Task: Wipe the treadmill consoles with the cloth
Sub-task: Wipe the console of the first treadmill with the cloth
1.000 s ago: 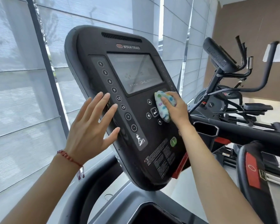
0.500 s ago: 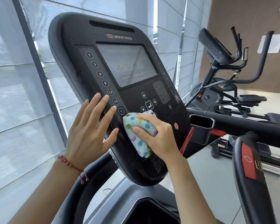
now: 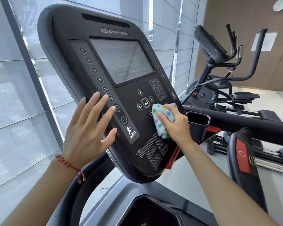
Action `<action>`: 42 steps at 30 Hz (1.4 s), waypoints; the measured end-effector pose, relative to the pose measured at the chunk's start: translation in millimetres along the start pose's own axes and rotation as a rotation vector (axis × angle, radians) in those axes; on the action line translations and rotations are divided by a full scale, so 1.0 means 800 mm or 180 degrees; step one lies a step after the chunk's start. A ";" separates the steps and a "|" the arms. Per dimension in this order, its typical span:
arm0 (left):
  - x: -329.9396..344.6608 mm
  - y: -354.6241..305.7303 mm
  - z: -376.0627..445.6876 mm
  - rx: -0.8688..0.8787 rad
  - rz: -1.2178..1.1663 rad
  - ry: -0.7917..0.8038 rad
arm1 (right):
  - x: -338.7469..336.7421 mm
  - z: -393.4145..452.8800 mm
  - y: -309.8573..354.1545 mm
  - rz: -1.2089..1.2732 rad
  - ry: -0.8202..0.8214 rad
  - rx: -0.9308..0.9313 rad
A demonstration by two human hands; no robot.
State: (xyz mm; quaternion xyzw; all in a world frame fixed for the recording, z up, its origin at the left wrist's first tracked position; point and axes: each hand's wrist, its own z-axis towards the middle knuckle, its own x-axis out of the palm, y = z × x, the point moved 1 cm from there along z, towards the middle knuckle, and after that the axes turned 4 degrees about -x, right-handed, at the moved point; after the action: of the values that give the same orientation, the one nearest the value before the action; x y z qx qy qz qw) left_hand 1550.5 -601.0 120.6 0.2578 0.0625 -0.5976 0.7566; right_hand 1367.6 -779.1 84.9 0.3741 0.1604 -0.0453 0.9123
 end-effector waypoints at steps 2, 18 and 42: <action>0.001 0.001 0.000 -0.0016 0.0007 -0.0011 | 0.002 -0.019 0.013 0.0076 0.0170 -0.0206; -0.001 -0.009 0.003 -0.0009 -0.0072 -0.0013 | -0.014 0.014 -0.037 -0.0130 0.0506 -0.0272; 0.010 -0.016 0.009 -0.0078 -0.0033 -0.0144 | 0.043 0.149 0.030 0.0465 -0.0296 0.0404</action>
State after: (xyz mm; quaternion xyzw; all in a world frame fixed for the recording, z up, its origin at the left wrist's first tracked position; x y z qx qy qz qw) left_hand 1539.1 -613.1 119.4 0.2347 0.0541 -0.6064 0.7578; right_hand 1436.0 -843.9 169.1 0.4394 0.0870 -0.0061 0.8941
